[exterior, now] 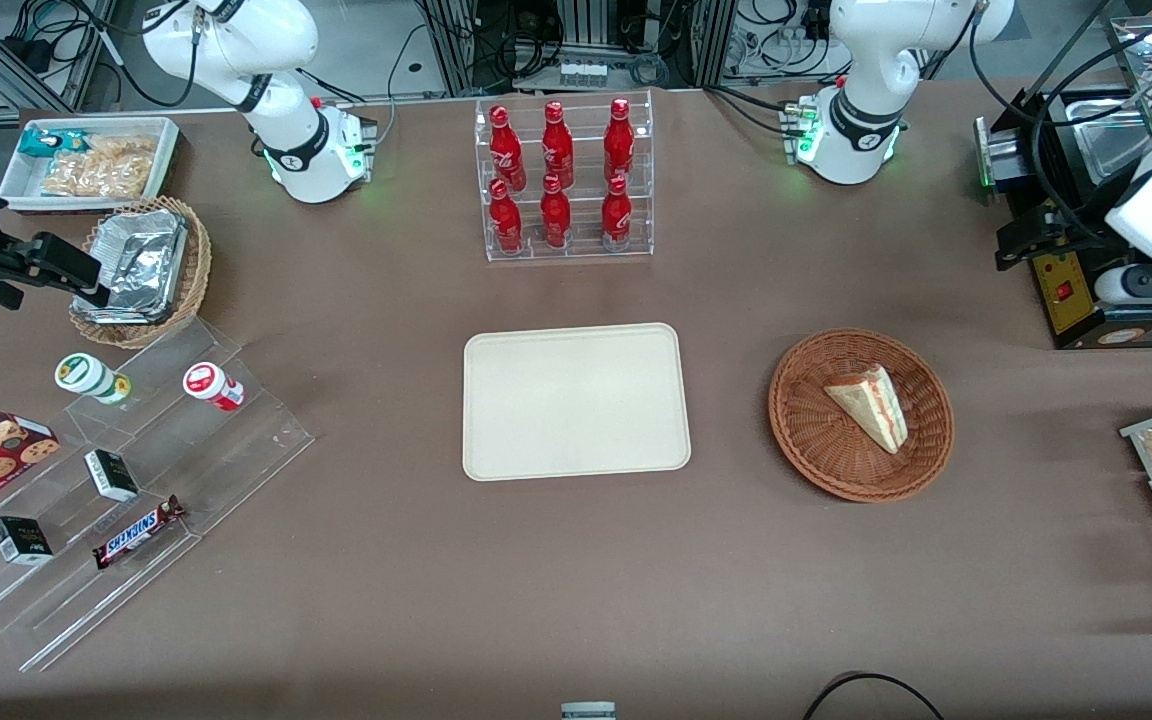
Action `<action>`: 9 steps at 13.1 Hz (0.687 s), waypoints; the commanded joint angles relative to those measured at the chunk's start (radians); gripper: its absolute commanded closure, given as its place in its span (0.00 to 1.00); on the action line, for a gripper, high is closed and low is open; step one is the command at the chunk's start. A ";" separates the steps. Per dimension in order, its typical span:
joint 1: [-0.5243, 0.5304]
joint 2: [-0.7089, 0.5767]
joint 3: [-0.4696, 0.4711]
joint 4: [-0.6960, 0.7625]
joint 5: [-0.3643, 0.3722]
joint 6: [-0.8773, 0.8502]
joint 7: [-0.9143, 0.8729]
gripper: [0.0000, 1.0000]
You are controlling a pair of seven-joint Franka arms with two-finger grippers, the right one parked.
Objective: Place sandwich from basket to tray
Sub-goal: 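Move the left gripper down over the wrapped sandwich in the wicker basket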
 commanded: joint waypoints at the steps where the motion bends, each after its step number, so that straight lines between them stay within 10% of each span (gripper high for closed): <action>1: -0.007 0.004 0.004 0.010 0.000 0.011 0.011 0.00; 9: -0.007 0.010 0.006 -0.329 0.006 0.335 0.009 0.00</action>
